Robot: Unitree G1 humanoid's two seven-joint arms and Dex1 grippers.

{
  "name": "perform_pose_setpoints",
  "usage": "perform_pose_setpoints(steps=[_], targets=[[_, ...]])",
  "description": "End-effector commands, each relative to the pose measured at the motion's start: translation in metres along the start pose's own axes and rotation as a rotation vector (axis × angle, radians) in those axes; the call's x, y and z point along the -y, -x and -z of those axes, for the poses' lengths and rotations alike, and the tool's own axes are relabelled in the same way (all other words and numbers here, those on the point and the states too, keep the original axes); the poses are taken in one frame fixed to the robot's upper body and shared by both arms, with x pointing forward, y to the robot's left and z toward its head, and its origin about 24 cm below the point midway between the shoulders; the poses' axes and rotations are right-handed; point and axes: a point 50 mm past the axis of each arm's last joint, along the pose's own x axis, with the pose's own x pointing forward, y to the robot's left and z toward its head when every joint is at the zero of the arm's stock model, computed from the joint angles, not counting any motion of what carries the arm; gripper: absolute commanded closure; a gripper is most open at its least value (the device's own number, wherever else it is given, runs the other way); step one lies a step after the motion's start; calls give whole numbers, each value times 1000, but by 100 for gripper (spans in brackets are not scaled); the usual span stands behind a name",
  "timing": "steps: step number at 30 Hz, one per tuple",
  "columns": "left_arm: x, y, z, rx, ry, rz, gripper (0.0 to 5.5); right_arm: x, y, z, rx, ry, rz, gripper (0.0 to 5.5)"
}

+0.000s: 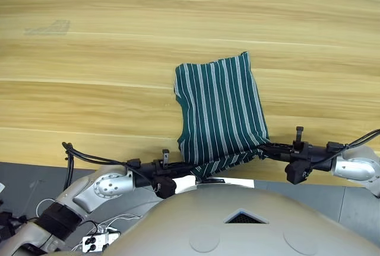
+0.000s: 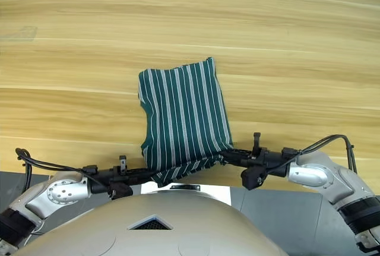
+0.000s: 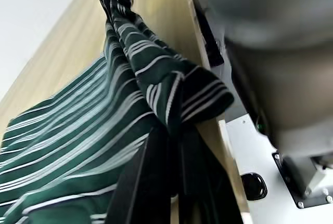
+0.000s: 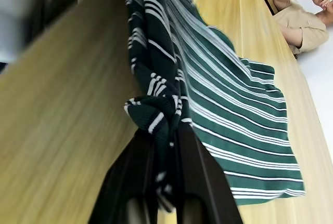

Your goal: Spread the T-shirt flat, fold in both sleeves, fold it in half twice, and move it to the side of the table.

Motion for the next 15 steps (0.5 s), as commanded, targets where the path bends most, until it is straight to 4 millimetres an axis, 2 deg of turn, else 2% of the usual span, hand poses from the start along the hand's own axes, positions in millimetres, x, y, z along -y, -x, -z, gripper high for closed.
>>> perform_pose_setpoints(steps=[1,4,10,15], targets=[[-29,-2,10,-22,50,-167,549,16,-3,-2,-11,-23,76,530],[-53,-7,19,12,164,-332,549,29,-18,8,3,-57,183,530],[-86,-11,44,50,384,-564,549,65,-42,36,-30,-130,404,530],[-99,-17,63,70,545,-674,549,101,-63,55,-30,-257,618,530]])
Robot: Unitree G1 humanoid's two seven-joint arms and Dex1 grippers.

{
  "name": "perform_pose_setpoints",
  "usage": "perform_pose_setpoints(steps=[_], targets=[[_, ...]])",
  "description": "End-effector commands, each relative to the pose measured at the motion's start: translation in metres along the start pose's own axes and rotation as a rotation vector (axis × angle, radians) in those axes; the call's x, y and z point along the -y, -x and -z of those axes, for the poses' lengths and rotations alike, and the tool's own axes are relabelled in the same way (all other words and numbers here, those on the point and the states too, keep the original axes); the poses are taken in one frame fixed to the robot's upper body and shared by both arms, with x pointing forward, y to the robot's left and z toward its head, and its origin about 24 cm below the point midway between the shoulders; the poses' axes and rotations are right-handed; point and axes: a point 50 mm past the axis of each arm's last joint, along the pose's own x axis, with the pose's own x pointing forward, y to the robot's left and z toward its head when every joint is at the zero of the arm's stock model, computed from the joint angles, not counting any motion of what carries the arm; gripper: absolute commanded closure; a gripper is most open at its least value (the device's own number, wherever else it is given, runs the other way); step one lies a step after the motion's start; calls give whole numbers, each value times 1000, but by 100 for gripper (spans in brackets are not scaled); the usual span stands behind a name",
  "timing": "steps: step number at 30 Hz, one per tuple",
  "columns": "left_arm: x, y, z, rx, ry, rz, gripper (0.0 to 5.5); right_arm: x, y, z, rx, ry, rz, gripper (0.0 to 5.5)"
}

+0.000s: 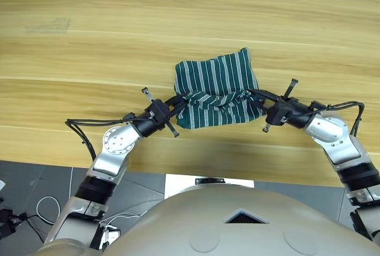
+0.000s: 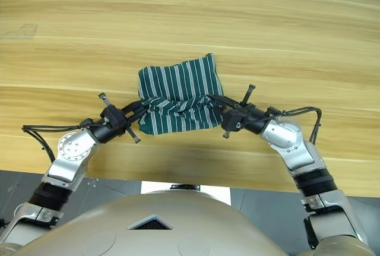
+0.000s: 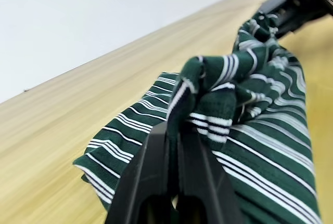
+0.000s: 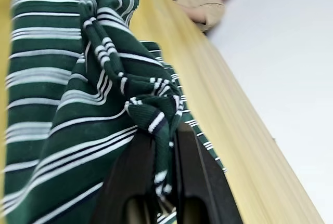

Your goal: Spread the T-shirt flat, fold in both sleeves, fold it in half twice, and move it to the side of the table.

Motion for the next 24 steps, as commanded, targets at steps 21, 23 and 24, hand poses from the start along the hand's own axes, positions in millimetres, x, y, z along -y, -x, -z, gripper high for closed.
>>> perform_pose_setpoints(steps=[21,23,24], targets=[[-42,-56,36,-98,339,-353,287,53,-116,36,-170,-223,420,372],[-44,-58,40,-114,374,-383,251,56,-122,38,-201,-250,448,332],[-44,-57,42,-124,390,-403,235,58,-124,39,-217,-265,466,314]])
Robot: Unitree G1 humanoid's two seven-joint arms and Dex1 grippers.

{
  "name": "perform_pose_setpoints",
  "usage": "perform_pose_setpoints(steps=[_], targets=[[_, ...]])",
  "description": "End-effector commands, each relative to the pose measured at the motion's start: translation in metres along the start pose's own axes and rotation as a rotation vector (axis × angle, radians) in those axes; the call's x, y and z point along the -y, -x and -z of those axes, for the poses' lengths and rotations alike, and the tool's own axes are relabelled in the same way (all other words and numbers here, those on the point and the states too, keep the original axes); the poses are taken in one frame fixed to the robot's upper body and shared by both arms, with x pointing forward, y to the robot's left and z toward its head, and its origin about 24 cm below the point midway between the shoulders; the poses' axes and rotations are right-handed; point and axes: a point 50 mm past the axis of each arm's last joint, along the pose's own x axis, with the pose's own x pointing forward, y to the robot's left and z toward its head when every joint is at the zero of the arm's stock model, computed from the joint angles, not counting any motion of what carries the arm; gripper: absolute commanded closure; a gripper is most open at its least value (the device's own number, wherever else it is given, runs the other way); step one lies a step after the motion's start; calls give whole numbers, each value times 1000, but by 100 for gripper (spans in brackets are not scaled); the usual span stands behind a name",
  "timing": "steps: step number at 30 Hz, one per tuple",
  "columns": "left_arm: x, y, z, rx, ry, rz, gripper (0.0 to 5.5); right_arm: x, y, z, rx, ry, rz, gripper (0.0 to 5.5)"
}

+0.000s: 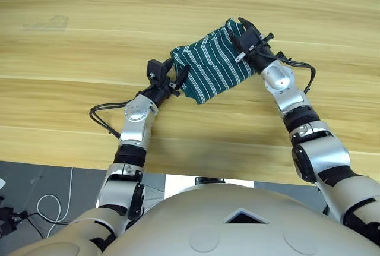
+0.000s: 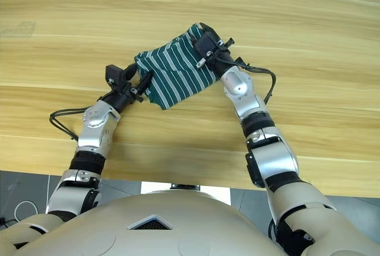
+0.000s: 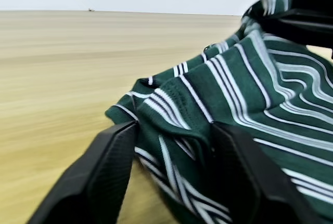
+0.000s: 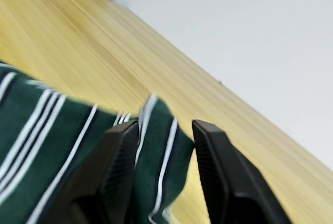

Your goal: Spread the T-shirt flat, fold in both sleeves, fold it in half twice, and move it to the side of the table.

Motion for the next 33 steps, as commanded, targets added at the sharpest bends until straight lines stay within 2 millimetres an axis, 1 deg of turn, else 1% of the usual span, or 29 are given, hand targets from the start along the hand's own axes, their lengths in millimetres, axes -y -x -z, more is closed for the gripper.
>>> perform_pose_setpoints(steps=[1,3,6,8,10,11,12,14,15,17,18,21,23,25,28,31,33], targets=[[-6,-4,6,-44,55,-71,216,7,-14,-1,-62,-37,73,293],[-8,2,16,-72,98,-118,181,10,-19,-1,-90,-70,128,253],[-22,15,25,-90,156,-250,137,22,-19,3,-133,-166,261,204],[-26,22,23,-61,195,-296,110,28,-14,6,-120,-212,312,197],[-19,26,16,-3,223,-272,78,30,-6,7,-68,-224,338,197],[-15,28,13,15,223,-262,59,31,-2,4,-16,-212,339,197],[-14,30,12,32,225,-271,44,28,4,-2,51,-198,308,197],[-9,39,2,131,247,-238,13,6,19,-21,188,-133,121,197],[-4,44,-5,208,258,-195,13,-10,25,-26,207,-118,17,197],[6,47,-16,322,276,-129,13,-32,31,-28,188,-103,-111,197],[9,47,-18,361,291,-110,13,-41,30,-26,164,-95,-145,197],[16,43,-24,447,347,-74,13,-61,16,-21,72,-120,-206,197],[17,43,-28,492,368,-58,13,-69,6,-15,10,-147,-218,197],[19,47,-35,555,395,-21,13,-71,-3,-8,-61,-164,-212,197],[22,55,-44,623,427,25,13,-67,-14,2,-168,-180,-182,197],[25,57,-49,637,432,28,13,-62,-18,8,-239,-195,-138,197],[25,60,-53,653,441,23,13,-59,-19,12,-289,-257,-101,197]])
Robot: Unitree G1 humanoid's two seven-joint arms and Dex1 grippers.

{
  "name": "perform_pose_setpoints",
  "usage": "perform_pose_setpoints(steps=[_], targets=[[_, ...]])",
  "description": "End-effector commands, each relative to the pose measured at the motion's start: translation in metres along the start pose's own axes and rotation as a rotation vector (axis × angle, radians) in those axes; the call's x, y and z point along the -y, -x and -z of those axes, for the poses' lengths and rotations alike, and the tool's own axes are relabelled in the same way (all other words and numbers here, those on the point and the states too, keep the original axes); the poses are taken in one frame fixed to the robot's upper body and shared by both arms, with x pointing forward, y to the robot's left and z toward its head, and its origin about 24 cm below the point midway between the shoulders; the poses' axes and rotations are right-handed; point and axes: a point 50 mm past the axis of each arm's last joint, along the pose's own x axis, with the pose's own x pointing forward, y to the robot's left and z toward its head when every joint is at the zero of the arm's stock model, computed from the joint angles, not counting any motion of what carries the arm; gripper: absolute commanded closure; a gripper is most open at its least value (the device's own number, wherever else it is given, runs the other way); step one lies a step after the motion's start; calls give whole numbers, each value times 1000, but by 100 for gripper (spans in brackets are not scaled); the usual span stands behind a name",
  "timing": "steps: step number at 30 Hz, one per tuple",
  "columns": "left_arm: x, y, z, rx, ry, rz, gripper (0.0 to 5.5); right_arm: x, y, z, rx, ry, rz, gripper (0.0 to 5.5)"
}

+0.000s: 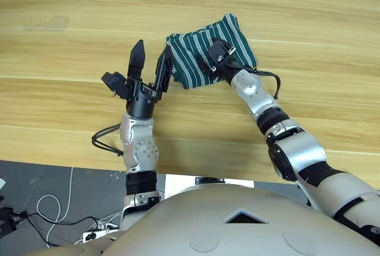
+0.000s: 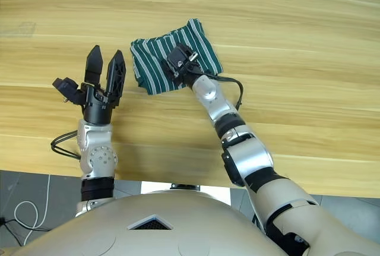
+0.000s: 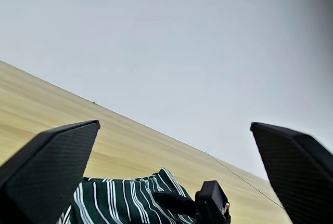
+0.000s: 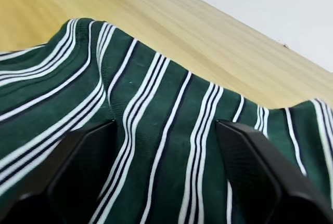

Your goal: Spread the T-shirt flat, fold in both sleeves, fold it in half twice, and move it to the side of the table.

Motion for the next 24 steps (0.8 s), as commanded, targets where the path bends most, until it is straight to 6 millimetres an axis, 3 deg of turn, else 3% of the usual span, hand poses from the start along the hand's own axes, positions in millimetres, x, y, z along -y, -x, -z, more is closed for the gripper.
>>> perform_pose_setpoints(steps=[1,3,6,9,13,20,24], targets=[[6,-1,-9,30,17,-6,13,8,3,21,-150,-143,78,197],[9,0,-15,39,12,-15,13,19,7,29,-202,-275,169,197],[7,7,-25,56,-16,-52,13,53,19,41,-275,-462,420,197],[-13,16,-32,79,-55,-188,13,113,56,62,-337,-597,830,197],[-45,38,-35,98,-96,-410,13,159,113,88,-416,-685,1251,197],[-59,83,-47,162,-177,-613,13,185,186,118,-548,-786,1647,197],[-64,91,-45,148,-203,-652,13,193,212,124,-551,-861,1796,197]])
